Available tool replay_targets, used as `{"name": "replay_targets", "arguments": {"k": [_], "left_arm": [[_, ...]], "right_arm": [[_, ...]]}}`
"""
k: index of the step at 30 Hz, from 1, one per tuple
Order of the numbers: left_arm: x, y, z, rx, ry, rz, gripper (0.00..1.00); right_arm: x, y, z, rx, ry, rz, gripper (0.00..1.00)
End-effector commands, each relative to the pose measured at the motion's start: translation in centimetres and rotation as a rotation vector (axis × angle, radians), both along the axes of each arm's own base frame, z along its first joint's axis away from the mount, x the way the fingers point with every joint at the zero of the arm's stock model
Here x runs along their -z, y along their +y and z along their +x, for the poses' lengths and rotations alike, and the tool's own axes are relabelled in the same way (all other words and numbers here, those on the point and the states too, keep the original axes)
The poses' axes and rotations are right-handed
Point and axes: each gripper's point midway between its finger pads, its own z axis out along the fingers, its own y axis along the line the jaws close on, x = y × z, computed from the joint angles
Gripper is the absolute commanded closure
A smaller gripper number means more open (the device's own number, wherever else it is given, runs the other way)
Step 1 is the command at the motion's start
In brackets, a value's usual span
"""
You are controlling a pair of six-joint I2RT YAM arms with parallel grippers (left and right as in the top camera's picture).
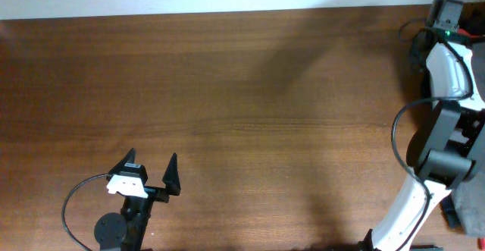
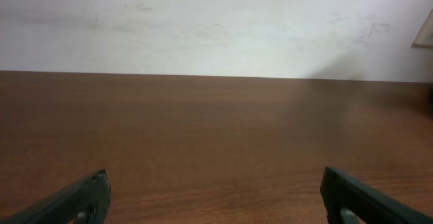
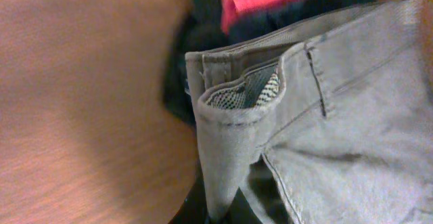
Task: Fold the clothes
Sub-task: 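Drag the grey trousers to table center and lay them flat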
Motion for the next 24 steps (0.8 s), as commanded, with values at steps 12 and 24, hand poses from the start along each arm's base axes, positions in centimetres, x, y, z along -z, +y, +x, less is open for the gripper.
{"name": "replay_targets", "arguments": {"k": [12, 24], "left_arm": [[0.0, -0.2, -0.1, 0.013, 0.004, -0.011, 0.01], [0.0, -0.2, -0.1, 0.013, 0.004, -0.011, 0.01]], "right_arm": [[-6.9, 33.9, 0.9, -0.523, -0.106, 0.376, 0.96], [-5.2, 58.8, -10.8, -0.964, 0.021, 0.505, 0.96]]}}
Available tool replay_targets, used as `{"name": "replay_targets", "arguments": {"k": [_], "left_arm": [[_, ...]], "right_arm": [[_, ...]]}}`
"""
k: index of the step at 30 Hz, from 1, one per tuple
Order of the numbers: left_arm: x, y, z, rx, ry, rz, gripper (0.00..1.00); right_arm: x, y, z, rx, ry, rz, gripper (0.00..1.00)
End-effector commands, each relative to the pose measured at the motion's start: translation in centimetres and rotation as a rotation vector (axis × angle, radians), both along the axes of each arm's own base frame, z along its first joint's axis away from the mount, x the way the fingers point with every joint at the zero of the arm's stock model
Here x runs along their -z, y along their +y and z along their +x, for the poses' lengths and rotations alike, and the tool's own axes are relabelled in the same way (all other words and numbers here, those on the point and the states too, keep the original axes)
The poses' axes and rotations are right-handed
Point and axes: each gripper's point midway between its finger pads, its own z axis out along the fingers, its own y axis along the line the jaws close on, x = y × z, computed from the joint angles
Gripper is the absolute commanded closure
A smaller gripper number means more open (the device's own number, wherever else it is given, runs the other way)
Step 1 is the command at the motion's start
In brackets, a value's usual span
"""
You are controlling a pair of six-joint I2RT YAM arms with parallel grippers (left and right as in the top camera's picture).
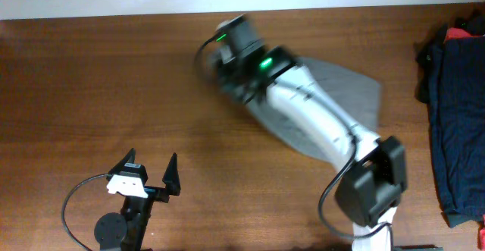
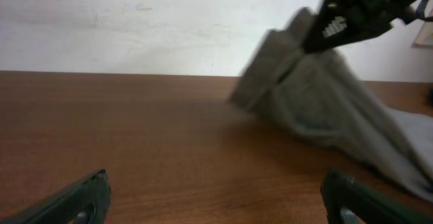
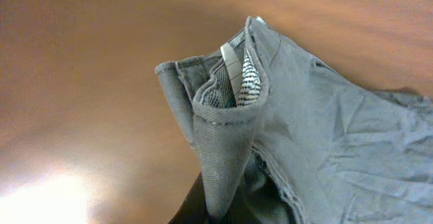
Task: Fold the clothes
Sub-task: 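Drag the grey trousers to table center and lay them flat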
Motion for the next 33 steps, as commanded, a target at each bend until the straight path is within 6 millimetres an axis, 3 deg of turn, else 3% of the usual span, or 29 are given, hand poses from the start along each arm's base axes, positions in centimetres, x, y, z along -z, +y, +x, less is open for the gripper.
{"name": "replay_targets", "arguments": {"k": [1, 2, 4, 9, 13, 18, 22, 28, 30, 33], "left_arm": [[0.0, -0.2, -0.1, 0.013, 0.004, -0.01, 0.01], [0.0, -0.2, -0.1, 0.013, 0.004, -0.01, 0.01], [0.0, -0.2, -0.1, 0.013, 0.004, -0.01, 0.01], [0.0, -0.2, -0.1, 0.013, 0.004, -0.011, 0.01], [0.0, -0.2, -0.1, 0.013, 0.004, -0.011, 0.01], [0.0, -0.2, -0.1, 0.013, 0.004, -0.01, 0.01], [0.0, -0.2, -0.1, 0.013, 0.004, -0.011, 0.01], [0.0, -0.2, -0.1, 0.013, 0.004, -0.011, 0.01], [0.0, -0.2, -0.1, 0.013, 0.004, -0.011, 0.01], [0.0, -0.2, -0.1, 0.013, 0.004, -0.01, 0.01]], "right_arm": [[1.1, 4.1, -3.0, -0.069, 0.032, 0.013, 0.96], [1.2, 5.2, -3.9, -0.096, 0.033, 0.012, 0.93], [1.6, 6.6, -5.3, -0.132, 0.039, 0.006, 0.72], [1.1, 7.7, -6.4, -0.146, 0.002, -0.018, 0.52], [-0.7, 6.9, -6.9, -0.13, -0.031, -0.036, 0.52], [-6.4, 6.4, -8.5, -0.145, -0.104, 0.041, 0.52], [-12.2, 6.0, -11.1, -0.181, -0.184, 0.127, 0.51], [-18.6, 5.5, -15.5, -0.263, -0.315, 0.193, 0.39], [-20.3, 3.6, -15.1, -0.192, -0.383, 0.17, 0.35], [-22.5, -1.6, -13.3, -0.008, -0.484, 0.084, 0.29]]}}
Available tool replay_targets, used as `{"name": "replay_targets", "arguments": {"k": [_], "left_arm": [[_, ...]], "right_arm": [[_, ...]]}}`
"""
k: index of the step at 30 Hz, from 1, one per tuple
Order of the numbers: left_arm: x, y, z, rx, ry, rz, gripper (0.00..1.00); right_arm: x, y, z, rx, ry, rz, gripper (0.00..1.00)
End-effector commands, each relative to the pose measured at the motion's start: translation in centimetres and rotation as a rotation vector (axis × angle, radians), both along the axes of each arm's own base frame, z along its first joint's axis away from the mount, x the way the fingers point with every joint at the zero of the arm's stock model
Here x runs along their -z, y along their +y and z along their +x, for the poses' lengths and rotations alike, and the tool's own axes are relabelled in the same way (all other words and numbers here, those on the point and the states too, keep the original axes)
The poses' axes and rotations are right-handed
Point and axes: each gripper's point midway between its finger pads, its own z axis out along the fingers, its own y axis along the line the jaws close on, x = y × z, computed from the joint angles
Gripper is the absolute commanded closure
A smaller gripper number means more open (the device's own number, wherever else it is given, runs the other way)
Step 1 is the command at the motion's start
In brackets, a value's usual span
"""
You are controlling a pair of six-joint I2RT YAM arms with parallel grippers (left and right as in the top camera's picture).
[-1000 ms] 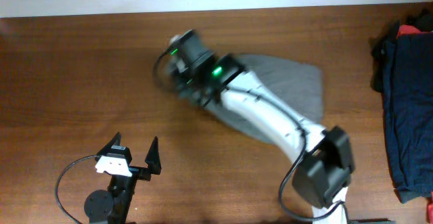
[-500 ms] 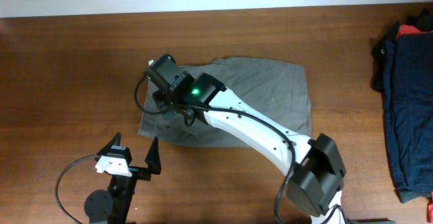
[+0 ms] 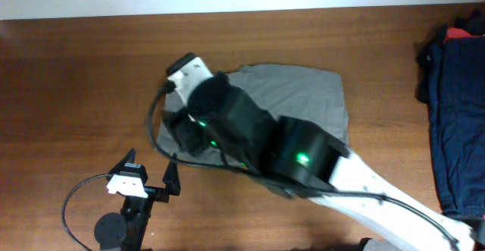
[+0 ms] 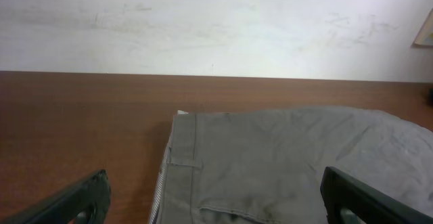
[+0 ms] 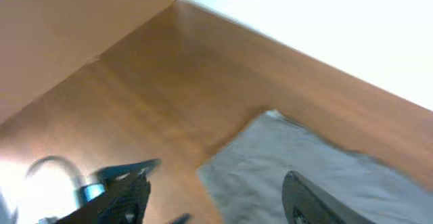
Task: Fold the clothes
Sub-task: 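Drag the grey trousers to table center and lay them flat, then retract the right gripper to the right side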
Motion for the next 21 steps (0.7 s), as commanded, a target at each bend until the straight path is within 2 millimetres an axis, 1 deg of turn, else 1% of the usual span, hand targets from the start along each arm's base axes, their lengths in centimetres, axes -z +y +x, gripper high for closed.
{"name": "replay_targets", "arguments": {"k": [1, 3, 5, 6, 8, 10, 11, 13, 17, 19, 21], "left_arm": [[0.0, -0.2, -0.1, 0.013, 0.004, -0.011, 0.01], [0.0, -0.2, -0.1, 0.013, 0.004, -0.011, 0.01], [0.0, -0.2, -0.1, 0.013, 0.004, -0.01, 0.01], [0.0, -0.2, -0.1, 0.013, 0.004, -0.01, 0.01], [0.0, -0.2, -0.1, 0.013, 0.004, -0.01, 0.01], [0.0, -0.2, -0.1, 0.013, 0.004, -0.011, 0.01], [0.0, -0.2, -0.1, 0.013, 0.003, -0.011, 0.01], [0.0, -0.2, -0.1, 0.013, 0.003, -0.011, 0.01], [0.0, -0.2, -0.1, 0.013, 0.004, -0.011, 0.01], [0.0, -0.2, -0.1, 0.013, 0.003, -0.011, 0.01], [0.0, -0.2, -0.1, 0.013, 0.004, -0.01, 0.01]], "right_arm": [[-2.5, -6.8, 3.2, 0.275, -0.125, -0.06, 0.28], [-3.2, -10.2, 3.9, 0.348, -0.128, -0.077, 0.24], [-3.5, -14.3, 4.4, 0.426, -0.111, -0.101, 0.19], [-3.5, -16.4, 4.6, 0.468, -0.101, -0.116, 0.15], [-3.2, -20.7, 4.9, 0.563, -0.072, -0.154, 0.07], [-2.3, -25.4, 5.1, 0.675, -0.027, -0.205, 0.03], [-1.8, -27.3, 5.2, 0.723, 0.003, -0.228, 0.0], [-0.1, -30.4, 5.1, 0.775, 0.102, -0.243, 0.01], [3.9, -34.4, 4.7, 0.831, 0.333, -0.222, 0.01], [6.1, -37.0, 5.2, 0.903, 0.428, -0.215, 0.01], [8.5, -39.0, 6.0, 0.945, 0.525, -0.178, 0.01]]}}
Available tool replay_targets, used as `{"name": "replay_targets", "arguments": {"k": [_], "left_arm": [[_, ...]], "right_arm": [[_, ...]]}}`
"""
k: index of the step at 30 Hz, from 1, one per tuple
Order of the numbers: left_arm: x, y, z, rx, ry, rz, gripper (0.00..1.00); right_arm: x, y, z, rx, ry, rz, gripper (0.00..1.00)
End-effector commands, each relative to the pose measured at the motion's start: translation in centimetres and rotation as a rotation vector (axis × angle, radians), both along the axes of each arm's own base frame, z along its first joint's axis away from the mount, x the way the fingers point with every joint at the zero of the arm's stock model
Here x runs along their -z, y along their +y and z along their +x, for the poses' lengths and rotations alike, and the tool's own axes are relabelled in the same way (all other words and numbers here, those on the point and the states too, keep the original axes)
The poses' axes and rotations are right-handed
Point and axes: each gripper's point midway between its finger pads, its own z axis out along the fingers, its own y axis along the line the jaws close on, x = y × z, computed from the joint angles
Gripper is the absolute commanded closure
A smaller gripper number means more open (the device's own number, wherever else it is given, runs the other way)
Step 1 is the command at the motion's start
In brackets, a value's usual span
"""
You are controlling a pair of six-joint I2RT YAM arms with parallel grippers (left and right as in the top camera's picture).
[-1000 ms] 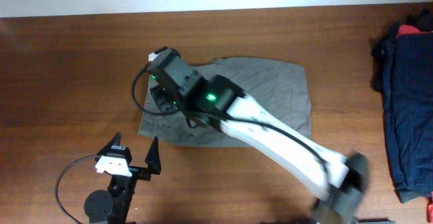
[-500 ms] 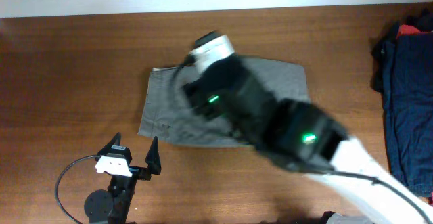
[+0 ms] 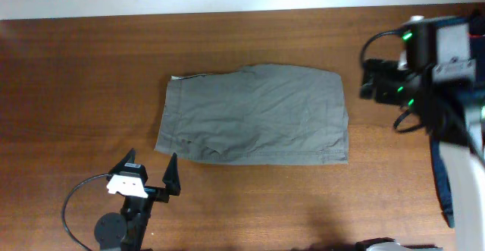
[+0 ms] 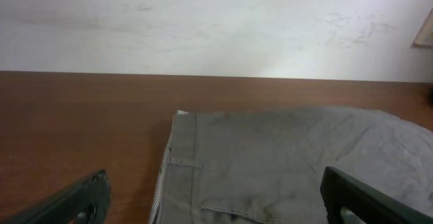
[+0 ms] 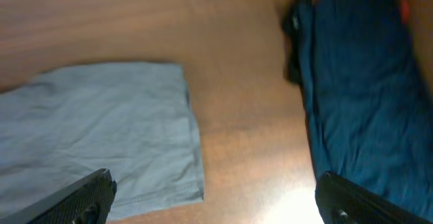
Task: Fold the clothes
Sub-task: 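Retract the right gripper to the right side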
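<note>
A pair of grey shorts [image 3: 254, 114] lies spread flat in the middle of the brown table [image 3: 91, 61], waistband to the left. In the left wrist view the shorts [image 4: 270, 163] fill the ground just ahead of my left gripper [image 4: 215, 191], which is open and empty. From overhead, the left gripper [image 3: 151, 169] rests by the shorts' front left corner. My right gripper [image 5: 213, 198] is open and empty, hanging over bare wood between the shorts' right hem [image 5: 183, 136] and the clothes pile.
A pile of dark blue clothes [image 5: 358, 88] with something red at its far end lies along the table's right edge. The right arm [image 3: 424, 61] covers much of that pile from overhead. A white wall [image 4: 216, 21] backs the table.
My right arm was stretched over the shorts with its open gripper near their waistband end. It is now back at the right side, leaving the whole of the shorts uncovered. The left gripper has not moved.
At first the table was bare and my right gripper was shut on the grey shorts' waistband at the pile. Then it held the shorts over the table's middle. Then the shorts lay flat and the gripper was open. Now the arm is at the right.
</note>
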Motion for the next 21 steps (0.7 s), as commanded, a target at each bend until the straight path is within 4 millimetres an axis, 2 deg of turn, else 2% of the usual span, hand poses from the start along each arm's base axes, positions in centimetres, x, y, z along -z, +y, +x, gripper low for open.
{"name": "replay_targets", "arguments": {"k": [1, 5, 9, 14, 18, 19, 21], "left_arm": [[0.0, -0.2, -0.1, 0.013, 0.004, -0.01, 0.01], [0.0, -0.2, -0.1, 0.013, 0.003, -0.01, 0.01], [0.0, -0.2, -0.1, 0.013, 0.004, -0.01, 0.01], [-1.1, -0.5, -0.1, 0.032, -0.041, -0.007, 0.01], [-0.7, -1.8, -0.5, 0.111, -0.024, -0.013, 0.01], [-0.5, -2.2, -0.7, 0.136, -0.016, -0.016, 0.01], [-1.4, -3.2, -1.0, 0.198, -0.053, -0.011, 0.01]], "right_arm": [[4.6, -1.6, 1.3, 0.053, 0.13, 0.162, 0.01], [9.1, -3.2, 2.4, 0.112, 0.263, 0.298, 0.01], [13.7, -4.7, 2.6, 0.174, 0.425, 0.332, 0.01], [18.8, -4.8, 2.1, 0.207, 0.632, 0.385, 0.01], [21.0, -4.2, 2.1, 0.21, 0.708, 0.428, 0.01], [21.0, -4.0, 2.2, 0.206, 0.707, 0.444, 0.01], [20.7, -3.6, 2.3, 0.2, 0.697, 0.465, 0.01]]}}
